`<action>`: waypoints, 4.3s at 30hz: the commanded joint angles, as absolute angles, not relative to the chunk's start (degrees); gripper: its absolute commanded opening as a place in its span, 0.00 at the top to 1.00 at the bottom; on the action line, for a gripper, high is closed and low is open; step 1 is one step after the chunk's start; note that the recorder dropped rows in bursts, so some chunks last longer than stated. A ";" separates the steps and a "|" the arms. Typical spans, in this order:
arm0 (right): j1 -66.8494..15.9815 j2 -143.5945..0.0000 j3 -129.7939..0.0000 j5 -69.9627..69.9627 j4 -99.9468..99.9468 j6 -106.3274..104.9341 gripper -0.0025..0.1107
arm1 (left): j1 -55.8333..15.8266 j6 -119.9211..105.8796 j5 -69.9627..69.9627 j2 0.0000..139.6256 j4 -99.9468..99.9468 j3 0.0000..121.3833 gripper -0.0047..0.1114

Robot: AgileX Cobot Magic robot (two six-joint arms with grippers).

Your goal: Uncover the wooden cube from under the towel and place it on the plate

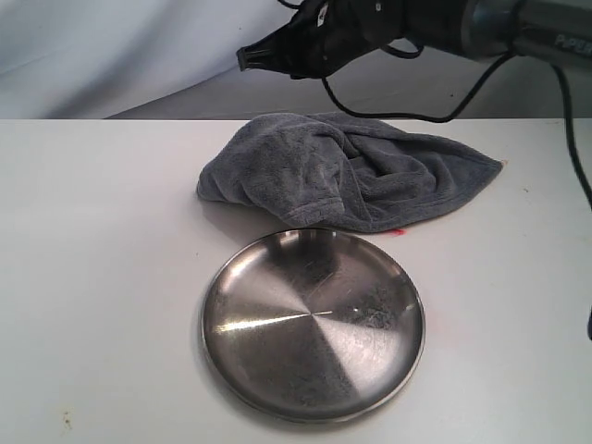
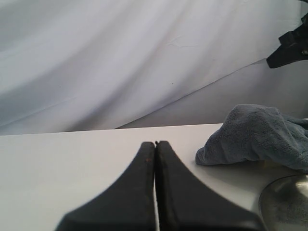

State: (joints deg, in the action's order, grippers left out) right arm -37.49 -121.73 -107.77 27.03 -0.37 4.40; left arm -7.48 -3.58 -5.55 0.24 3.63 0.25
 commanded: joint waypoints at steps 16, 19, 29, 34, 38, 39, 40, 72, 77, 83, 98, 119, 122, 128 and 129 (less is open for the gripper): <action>-43.47 -135.28 -121.02 37.21 2.41 0.56 0.98 | -7.36 -3.55 -4.94 0.00 3.77 0.00 0.96; -44.96 -135.16 -121.02 39.36 2.41 0.00 0.98 | -7.36 -3.55 -4.94 0.00 3.77 0.00 0.96; -47.61 -134.32 -121.02 50.01 2.07 -1.25 0.98 | -7.36 -3.55 -4.94 0.00 3.77 0.00 0.96; -47.61 -131.37 -119.88 54.09 0.73 -1.25 0.98 | -7.36 -3.55 -4.94 0.00 3.77 0.00 0.96; -47.61 -127.75 -114.59 54.09 -0.41 -1.51 0.98 | -7.36 -3.55 -4.94 0.00 3.77 0.00 0.96; -47.61 -126.81 -112.76 54.09 -1.09 -1.51 0.98 | -7.36 -3.55 -4.94 0.00 3.77 0.00 0.96; -47.61 -126.07 -111.15 53.67 -1.68 -1.51 0.98 | -7.36 -3.55 -4.94 0.00 3.77 0.00 0.96; -29.35 -118.30 -90.79 19.25 -2.48 6.42 0.98 | -7.36 -3.55 -4.94 0.00 3.77 0.00 0.96; -29.35 -119.09 -90.79 16.28 -2.29 6.42 0.98 | -7.36 -3.55 -4.94 0.00 3.77 0.00 0.96; -30.00 -121.91 -96.86 21.13 -2.29 6.29 0.98 | -7.36 -3.55 -4.94 0.00 3.77 0.00 0.96; -38.15 -130.03 -109.08 25.07 -2.29 5.87 0.98 | -7.36 -3.55 -4.94 0.00 3.77 0.00 0.96; -39.30 -125.76 -109.08 37.40 -2.88 4.35 0.98 | -7.36 -3.55 -4.94 0.00 3.77 0.00 0.96; -39.30 -125.76 -109.08 37.75 -2.88 4.35 0.96 | -7.36 -3.55 -4.94 0.00 3.77 0.00 0.96; -39.30 -125.76 -109.08 37.77 -2.88 4.35 0.66 | -7.36 -3.55 -4.94 0.00 3.77 0.00 0.96; -39.30 -125.76 -109.08 37.63 -2.88 4.35 0.61 | -7.36 -3.55 -4.94 0.00 3.77 0.00 0.96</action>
State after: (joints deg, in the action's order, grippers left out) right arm -39.32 -126.53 -108.92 37.65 -2.71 4.62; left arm -7.48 -3.67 -5.55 0.24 3.63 0.25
